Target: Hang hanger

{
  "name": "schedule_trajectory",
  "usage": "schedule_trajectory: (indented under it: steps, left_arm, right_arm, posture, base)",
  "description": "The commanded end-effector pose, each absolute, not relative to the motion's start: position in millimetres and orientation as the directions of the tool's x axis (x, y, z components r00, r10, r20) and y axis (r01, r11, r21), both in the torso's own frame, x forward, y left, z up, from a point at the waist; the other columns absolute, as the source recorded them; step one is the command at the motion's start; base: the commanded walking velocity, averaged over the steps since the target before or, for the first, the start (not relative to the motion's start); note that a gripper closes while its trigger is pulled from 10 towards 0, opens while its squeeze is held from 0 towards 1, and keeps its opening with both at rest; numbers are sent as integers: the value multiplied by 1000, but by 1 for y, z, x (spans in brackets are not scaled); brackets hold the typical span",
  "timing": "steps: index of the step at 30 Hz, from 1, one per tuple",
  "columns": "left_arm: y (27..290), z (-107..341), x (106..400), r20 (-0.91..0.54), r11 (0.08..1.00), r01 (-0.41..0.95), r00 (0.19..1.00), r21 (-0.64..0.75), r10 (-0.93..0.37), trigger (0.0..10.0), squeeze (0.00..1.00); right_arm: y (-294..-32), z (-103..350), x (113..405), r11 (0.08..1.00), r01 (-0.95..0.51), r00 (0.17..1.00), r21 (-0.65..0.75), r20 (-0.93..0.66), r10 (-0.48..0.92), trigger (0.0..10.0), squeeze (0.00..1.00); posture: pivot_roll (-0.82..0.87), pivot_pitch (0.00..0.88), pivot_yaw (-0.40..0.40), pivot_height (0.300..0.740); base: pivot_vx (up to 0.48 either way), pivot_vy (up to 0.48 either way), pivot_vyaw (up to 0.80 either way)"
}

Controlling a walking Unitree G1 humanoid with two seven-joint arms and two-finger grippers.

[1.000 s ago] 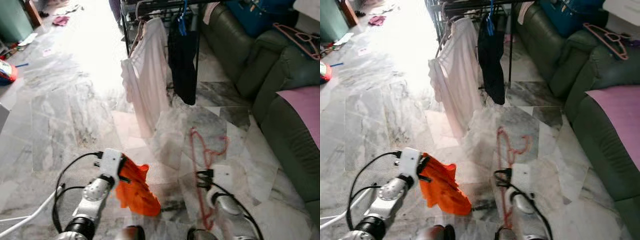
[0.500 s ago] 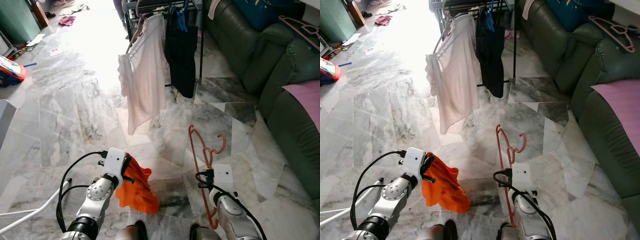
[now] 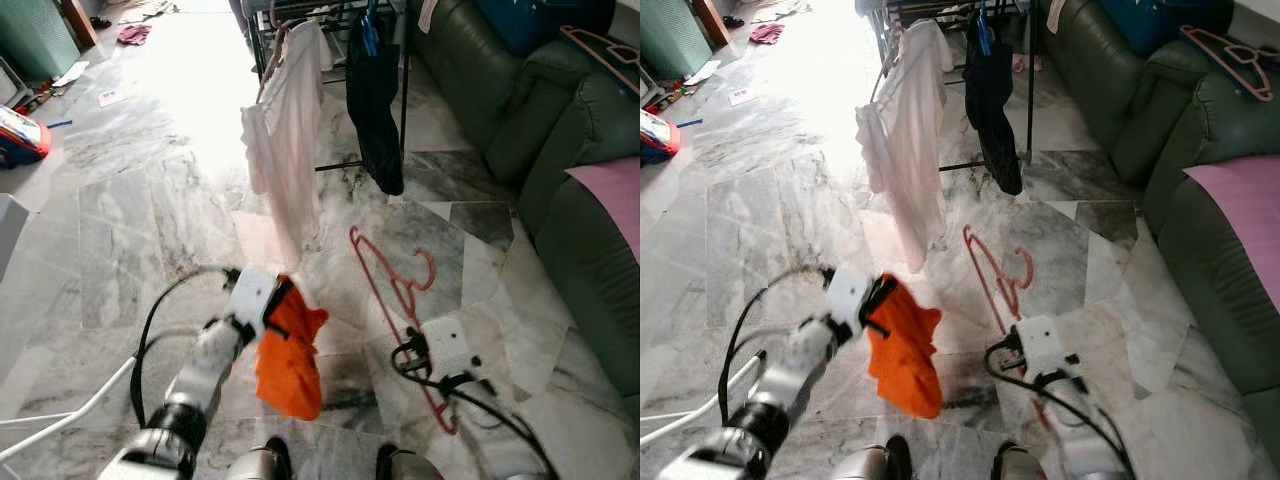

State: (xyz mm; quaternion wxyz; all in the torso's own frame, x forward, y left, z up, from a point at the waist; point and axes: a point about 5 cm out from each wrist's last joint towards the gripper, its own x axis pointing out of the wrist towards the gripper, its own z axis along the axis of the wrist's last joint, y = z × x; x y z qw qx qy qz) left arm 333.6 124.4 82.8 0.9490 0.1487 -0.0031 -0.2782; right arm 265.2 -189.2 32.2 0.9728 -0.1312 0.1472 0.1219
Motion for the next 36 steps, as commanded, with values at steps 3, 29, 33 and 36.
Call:
schedule_trajectory:
  steps: [3, 29, 33, 36]
  left_arm:
    - [124, 99, 340, -74, 691, 570, 792, 445, -606, 10000, 0]
    - [147, 118, 355, -72, 582, 452, 826, 676, -559, 10000, 0]
    - [146, 117, 354, -66, 583, 457, 821, 672, -567, 10000, 0]
    - [149, 116, 354, -68, 596, 454, 829, 662, -556, 10000, 0]
  right_arm:
    - [-204, 47, 260, 887, -386, 900, -252, -314, 302, 10000, 0]
    - [-207, 80, 236, 694, -694, 703, -191, -387, 597, 10000, 0]
    - [-203, 75, 227, 663, -736, 648, -136, -422, 634, 10000, 0]
    - [-203, 73, 225, 656, -746, 632, -116, -434, 642, 10000, 0]
  posture:
    - [-99, 216, 79, 740]
    - [-113, 222, 80, 740]
    - [-113, 222, 80, 740]
    - [-112, 220, 80, 740]
  base:
    - [0, 0, 0]
    - [0, 0, 0]
    - [0, 0, 0]
    - [0, 0, 0]
